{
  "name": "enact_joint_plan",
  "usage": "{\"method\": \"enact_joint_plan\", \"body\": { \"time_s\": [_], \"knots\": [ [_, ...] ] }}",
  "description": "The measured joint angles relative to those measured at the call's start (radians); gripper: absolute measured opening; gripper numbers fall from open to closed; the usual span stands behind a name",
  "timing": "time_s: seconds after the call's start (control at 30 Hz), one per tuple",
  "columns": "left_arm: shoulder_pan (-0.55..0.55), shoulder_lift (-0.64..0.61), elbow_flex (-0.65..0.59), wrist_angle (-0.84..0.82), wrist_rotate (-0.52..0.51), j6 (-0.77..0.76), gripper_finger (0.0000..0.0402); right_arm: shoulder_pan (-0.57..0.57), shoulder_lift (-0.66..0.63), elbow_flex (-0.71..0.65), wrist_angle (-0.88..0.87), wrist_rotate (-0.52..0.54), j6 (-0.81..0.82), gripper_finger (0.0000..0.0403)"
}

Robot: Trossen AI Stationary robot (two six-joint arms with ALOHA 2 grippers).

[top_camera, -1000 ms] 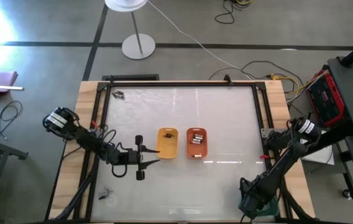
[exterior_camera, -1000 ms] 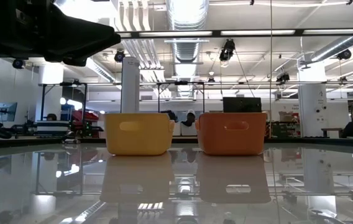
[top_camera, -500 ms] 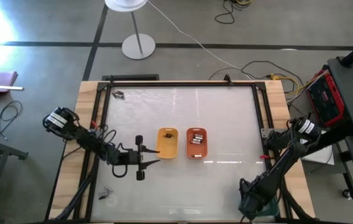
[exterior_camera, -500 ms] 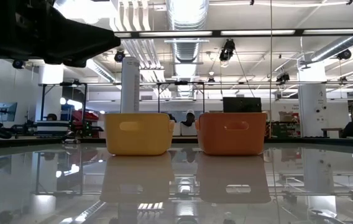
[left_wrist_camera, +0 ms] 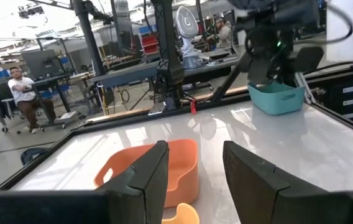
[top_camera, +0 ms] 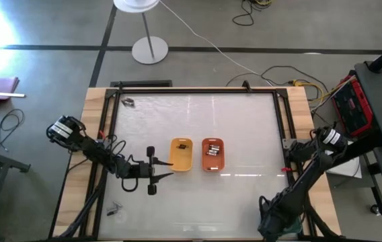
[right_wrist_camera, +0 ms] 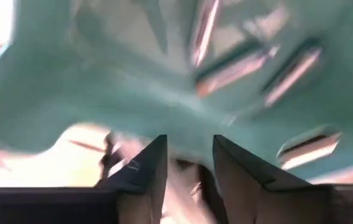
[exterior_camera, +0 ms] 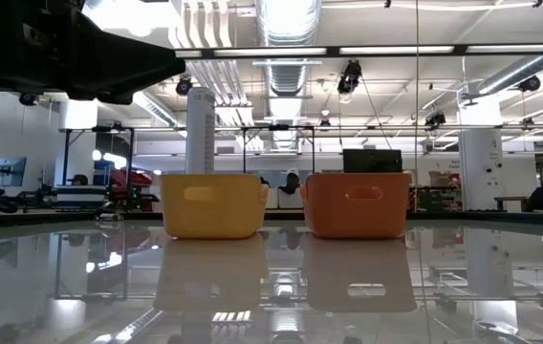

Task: Sort batteries
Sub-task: Put the silver battery into the orange bin

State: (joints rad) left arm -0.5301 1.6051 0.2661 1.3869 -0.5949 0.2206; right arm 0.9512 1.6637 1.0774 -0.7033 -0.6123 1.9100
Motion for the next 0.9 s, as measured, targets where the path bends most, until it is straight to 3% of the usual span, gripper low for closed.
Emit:
{"method": "enact_joint_plan", "body": {
  "time_s": [0.23, 0.4, 0.53, 0.67, 0.77, 0.9],
  "knots": [
    [0.000, 0.000, 0.000, -0.011, 0.000, 0.000, 0.0136, -0.011, -0.003, 0.184, -0.067, 0.018, 0.182, 0.0161],
    [0.000, 0.000, 0.000, -0.061, -0.005, -0.047, 0.0136, -0.038, -0.004, 0.306, -0.205, 0.247, 0.151, 0.0175],
    [0.000, 0.000, 0.000, -0.133, -0.156, -0.160, 0.0136, -0.085, -0.004, 0.348, -0.314, 0.500, -0.049, 0.0183],
    [0.008, -0.003, -0.001, -0.198, -0.304, -0.230, 0.0136, -0.170, -0.004, 0.350, -0.309, 0.769, -0.386, 0.0187],
    [0.042, -0.028, -0.001, -0.235, -0.309, -0.291, 0.0136, -0.247, -0.003, 0.347, -0.275, 0.923, -0.628, 0.0186],
    [0.128, -0.105, -0.001, -0.372, -0.311, -0.443, 0.0136, -0.343, 0.001, 0.345, -0.183, 1.003, -0.954, 0.0180]
  ]
}}
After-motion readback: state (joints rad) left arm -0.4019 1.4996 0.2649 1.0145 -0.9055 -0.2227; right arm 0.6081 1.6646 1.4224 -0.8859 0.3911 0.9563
